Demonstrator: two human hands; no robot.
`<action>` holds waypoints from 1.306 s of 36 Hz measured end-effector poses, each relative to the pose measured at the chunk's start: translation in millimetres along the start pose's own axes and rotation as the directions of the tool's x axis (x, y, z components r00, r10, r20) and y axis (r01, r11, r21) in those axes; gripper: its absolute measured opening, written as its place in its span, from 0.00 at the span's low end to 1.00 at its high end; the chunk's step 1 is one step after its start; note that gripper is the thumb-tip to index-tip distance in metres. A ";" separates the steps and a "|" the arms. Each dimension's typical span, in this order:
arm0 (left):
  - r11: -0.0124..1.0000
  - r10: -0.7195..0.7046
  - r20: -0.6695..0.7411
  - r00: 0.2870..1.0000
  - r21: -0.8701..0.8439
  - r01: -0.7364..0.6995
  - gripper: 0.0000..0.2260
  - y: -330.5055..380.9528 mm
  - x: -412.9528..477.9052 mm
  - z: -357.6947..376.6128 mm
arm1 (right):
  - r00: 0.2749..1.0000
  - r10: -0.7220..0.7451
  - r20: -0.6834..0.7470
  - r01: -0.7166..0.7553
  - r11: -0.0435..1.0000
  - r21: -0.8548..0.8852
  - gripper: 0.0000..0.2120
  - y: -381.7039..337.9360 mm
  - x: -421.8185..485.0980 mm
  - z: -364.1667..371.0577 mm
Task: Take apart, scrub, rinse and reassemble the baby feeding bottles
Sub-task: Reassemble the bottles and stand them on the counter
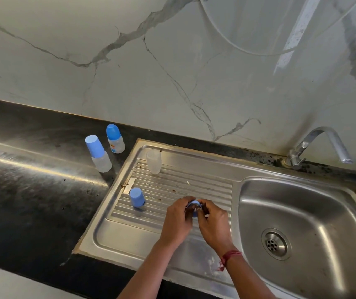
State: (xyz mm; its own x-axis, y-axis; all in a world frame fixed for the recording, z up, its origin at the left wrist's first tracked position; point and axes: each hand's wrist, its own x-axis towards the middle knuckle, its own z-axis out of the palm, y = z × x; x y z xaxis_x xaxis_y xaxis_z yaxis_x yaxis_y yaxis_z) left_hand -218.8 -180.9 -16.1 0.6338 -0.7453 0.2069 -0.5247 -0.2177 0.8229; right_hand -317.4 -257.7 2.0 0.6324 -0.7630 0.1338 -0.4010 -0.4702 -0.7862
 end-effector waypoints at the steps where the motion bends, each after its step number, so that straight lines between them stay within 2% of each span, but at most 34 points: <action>1: 0.999 0.027 -0.037 0.999 0.024 -0.026 0.13 0.4 0.2 0.4 | 0.999 -0.036 -0.012 0.036 0.999 -0.010 0.12 -0.5 0.1 1.2; 6: 0.995 0.069 -0.078 0.995 0.071 -0.064 0.10 2.9 2.1 1.3 | 0.989 -0.110 -0.099 0.098 0.987 -0.124 0.12 5.1 1.6 5.1; 10: 0.991 0.061 -0.040 0.997 0.122 -0.056 0.06 3.5 4.2 3.3 | 0.983 -0.133 -0.128 0.117 0.985 -0.128 0.11 6.3 2.6 10.1; 14: 0.986 0.010 -0.038 0.999 0.165 -0.004 0.06 0.3 3.6 8.0 | 0.980 -0.109 -0.164 0.091 0.989 -0.116 0.09 6.1 1.1 16.1; 17: 0.985 -0.015 -0.018 1.000 0.170 0.018 0.06 -2.3 1.0 10.2 | 0.988 -0.065 -0.140 0.053 0.995 -0.085 0.09 9.5 0.4 17.8; 21: 0.992 -0.065 -0.005 0.998 0.111 0.065 0.05 -5.0 1.8 8.8 | 0.996 0.075 -0.056 -0.073 0.997 0.034 0.10 12.1 3.1 13.5; 25: 0.990 -0.115 0.000 0.993 0.082 0.115 0.12 -9.1 6.9 5.1 | 0.984 0.180 -0.003 -0.177 0.972 0.156 0.10 7.0 3.0 8.7; 30: 0.989 -0.141 -0.046 0.989 0.047 0.143 0.09 -8.8 2.9 8.7 | 0.973 0.230 0.012 -0.229 0.960 0.159 0.08 6.8 3.8 8.2; 41: 0.981 -0.196 -0.166 0.966 -0.031 0.193 0.08 -8.8 -8.2 15.3 | 0.995 0.103 0.010 -0.103 0.995 0.017 0.08 9.1 -0.3 17.3; 47: 0.977 -0.211 -0.173 0.962 -0.066 0.202 0.11 -10.3 -9.8 13.8 | 0.997 0.024 -0.067 -0.024 1.000 -0.003 0.06 14.5 -5.6 26.0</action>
State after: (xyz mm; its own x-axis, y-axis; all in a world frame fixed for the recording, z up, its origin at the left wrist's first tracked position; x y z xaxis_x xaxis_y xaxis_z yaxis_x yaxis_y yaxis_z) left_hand -227.5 -180.1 -34.0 0.8188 -0.5620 0.1172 -0.3469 -0.3217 0.8810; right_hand -309.5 -248.7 -25.8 0.5767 -0.8021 0.1551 -0.4178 -0.4528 -0.7877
